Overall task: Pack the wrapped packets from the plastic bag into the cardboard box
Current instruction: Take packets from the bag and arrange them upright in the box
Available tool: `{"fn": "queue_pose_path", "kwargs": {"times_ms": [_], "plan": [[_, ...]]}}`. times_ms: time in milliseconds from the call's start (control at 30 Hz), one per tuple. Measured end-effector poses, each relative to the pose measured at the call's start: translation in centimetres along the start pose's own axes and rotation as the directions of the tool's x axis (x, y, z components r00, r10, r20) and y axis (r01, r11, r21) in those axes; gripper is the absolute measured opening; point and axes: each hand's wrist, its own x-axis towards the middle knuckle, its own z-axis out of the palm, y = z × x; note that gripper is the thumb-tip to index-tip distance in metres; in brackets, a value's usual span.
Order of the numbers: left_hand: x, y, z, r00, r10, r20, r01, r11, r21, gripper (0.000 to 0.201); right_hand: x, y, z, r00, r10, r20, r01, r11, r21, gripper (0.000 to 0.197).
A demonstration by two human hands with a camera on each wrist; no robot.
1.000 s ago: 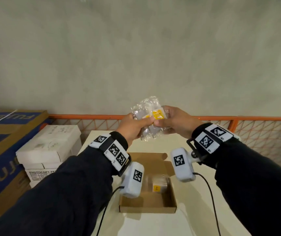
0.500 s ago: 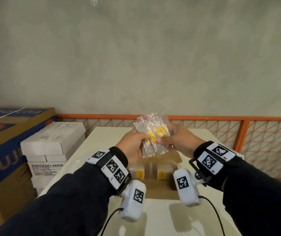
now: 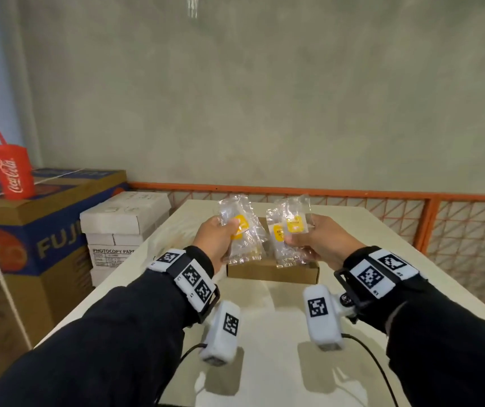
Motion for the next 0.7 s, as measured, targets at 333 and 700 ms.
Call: {"fn": "queue_pose_path", "kwargs": {"times_ms": [333, 700], "plan": [[-0.6, 0.1, 0.4, 0.996, 0.032, -0.087, -0.030, 0.999, 0.019, 0.025, -0.8, -0.1, 1.6, 0.998, 0.049, -0.031, -0.047, 0.996, 0.074, 0.010], [2.8, -1.8, 2.3, 0.996, 0.050, -0.071, -0.047, 0.998, 0.046, 0.026, 0.9, 2.1, 2.0, 0.996, 0.084, 0.024, -0.087, 0.959, 0.271, 0.012]]}}
